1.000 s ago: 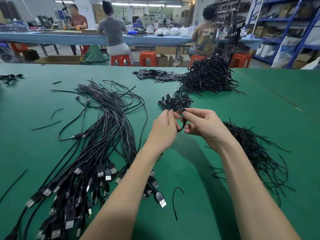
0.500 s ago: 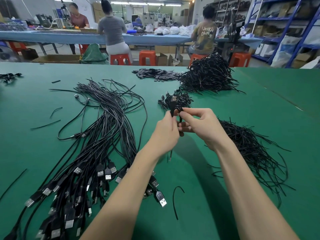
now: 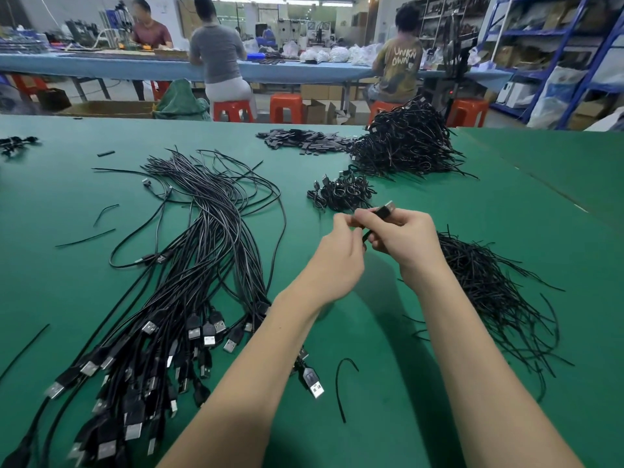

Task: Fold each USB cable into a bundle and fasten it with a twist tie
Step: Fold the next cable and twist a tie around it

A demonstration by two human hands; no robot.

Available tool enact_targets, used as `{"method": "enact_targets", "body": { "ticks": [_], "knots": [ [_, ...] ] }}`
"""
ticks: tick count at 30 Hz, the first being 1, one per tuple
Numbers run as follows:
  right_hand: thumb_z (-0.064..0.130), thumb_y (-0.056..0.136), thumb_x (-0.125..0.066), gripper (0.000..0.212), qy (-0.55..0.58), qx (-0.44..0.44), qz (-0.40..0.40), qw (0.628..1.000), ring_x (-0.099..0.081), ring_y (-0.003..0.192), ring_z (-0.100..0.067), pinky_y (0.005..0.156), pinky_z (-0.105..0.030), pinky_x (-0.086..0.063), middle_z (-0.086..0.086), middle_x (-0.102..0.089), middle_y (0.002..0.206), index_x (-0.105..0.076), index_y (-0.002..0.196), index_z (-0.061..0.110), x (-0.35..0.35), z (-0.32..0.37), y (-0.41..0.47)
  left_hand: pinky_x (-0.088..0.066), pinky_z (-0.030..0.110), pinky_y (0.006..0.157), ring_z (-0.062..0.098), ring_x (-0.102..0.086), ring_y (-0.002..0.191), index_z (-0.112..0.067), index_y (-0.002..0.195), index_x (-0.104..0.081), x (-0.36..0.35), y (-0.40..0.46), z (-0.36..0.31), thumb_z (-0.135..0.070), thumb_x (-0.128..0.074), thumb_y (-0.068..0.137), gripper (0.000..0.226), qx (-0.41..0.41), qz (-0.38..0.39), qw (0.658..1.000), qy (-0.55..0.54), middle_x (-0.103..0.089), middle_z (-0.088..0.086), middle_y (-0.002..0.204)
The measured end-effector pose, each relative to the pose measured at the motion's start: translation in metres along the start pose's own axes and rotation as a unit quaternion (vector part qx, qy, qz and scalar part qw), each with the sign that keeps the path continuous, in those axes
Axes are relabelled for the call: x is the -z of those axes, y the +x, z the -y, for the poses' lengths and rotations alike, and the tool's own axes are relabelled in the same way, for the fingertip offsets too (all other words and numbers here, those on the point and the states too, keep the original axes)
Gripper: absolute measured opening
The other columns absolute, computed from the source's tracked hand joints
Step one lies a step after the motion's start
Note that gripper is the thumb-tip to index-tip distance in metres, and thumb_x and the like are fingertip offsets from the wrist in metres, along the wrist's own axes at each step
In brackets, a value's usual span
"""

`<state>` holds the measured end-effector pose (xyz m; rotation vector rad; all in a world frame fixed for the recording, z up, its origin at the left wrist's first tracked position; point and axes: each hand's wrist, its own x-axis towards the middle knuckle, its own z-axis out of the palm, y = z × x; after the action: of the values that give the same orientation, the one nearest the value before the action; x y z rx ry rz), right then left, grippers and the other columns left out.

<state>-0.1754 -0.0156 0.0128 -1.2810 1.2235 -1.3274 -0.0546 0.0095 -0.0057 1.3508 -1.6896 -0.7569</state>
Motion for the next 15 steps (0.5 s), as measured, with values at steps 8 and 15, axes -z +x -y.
{"method": "enact_targets", "body": {
  "ticks": [8,15],
  "knots": [
    [0.043,0.090,-0.073,0.023,-0.165,-0.053,0.059,0.983,-0.066,0.053,-0.006,0.047,-0.017,-0.048,0.002,-0.076,0.090,-0.075,0.094,0.021,0.036,0.006,0.007,-0.038,0.024,0.057,0.008,-0.048,0.062,-0.026,0.089,-0.033,0.004,0.006,0.017,-0.024,-0.034,0.106,0.017,0.096,-0.060,0.976,-0.186,-0.055,-0.001,0.084],
    [0.038,0.085,-0.076,0.009,-0.483,-0.072,0.102,0.867,-0.064,0.083,-0.008,0.069,-0.023,-0.048,0.009,-0.073,0.089,-0.076,0.085,0.029,0.061,0.006,0.006,-0.032,0.014,0.042,0.002,-0.042,0.047,-0.021,0.089,-0.032,0.007,0.010,0.021,-0.017,-0.034,0.106,0.017,0.113,-0.072,0.956,-0.262,-0.052,0.001,0.077]
  ]
}}
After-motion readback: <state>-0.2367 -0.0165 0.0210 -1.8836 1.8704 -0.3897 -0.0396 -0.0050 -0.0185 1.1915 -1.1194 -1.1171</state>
